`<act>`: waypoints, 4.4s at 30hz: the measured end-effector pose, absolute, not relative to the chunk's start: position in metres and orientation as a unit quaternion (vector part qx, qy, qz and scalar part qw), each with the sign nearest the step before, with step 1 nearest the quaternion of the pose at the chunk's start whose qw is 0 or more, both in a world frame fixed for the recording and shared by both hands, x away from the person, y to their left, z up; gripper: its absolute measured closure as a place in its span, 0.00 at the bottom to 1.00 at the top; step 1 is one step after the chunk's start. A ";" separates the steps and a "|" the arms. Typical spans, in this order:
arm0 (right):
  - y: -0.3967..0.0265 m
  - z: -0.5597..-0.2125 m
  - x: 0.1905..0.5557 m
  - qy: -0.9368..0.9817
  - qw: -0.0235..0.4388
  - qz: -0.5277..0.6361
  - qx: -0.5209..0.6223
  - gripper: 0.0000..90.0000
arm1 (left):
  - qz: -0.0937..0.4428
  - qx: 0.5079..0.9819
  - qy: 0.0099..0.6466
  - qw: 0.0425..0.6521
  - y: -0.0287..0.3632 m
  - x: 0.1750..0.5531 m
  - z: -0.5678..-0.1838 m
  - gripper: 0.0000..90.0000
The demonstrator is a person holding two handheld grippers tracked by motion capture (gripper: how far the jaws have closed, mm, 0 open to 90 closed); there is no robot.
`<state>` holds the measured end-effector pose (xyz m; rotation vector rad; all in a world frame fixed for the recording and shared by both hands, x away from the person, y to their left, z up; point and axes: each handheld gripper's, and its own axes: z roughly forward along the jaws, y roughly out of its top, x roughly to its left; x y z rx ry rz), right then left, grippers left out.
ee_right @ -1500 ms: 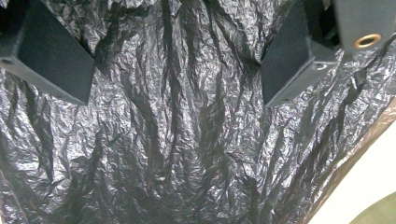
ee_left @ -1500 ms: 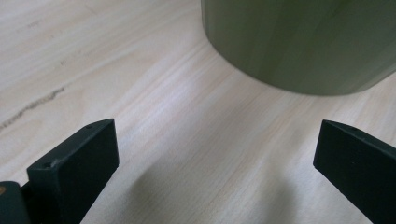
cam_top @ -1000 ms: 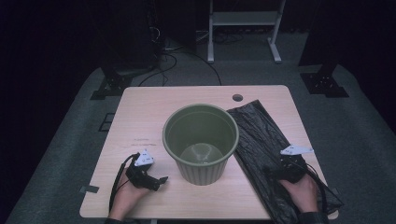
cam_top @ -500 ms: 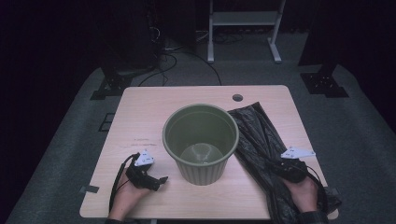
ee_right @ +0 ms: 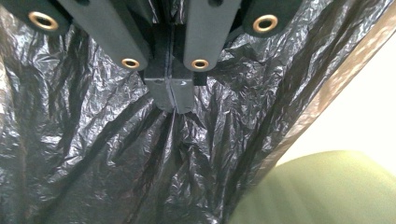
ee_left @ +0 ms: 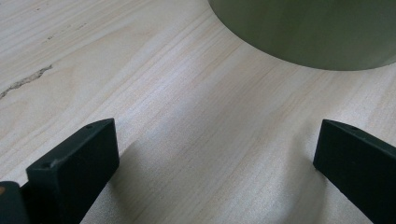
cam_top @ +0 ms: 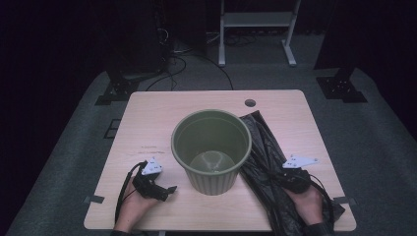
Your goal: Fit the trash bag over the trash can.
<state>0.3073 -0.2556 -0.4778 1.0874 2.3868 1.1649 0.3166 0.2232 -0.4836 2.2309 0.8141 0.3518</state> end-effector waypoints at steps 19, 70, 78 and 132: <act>-0.245 -0.458 0.316 0.812 0.163 0.393 0.400 0.37 | 0.136 0.867 0.315 0.362 0.223 0.317 -0.484 0.00; -0.223 -0.479 0.353 0.807 0.056 0.411 0.419 0.24 | 0.136 0.867 0.315 0.362 0.223 0.317 -0.484 0.00; -0.206 -0.480 0.354 0.812 0.072 0.407 0.413 0.23 | 0.136 0.867 0.315 0.362 0.223 0.317 -0.484 0.00; -0.212 -0.397 0.309 0.853 0.070 0.466 0.225 0.99 | 0.136 0.867 0.314 0.362 0.223 0.317 -0.484 0.00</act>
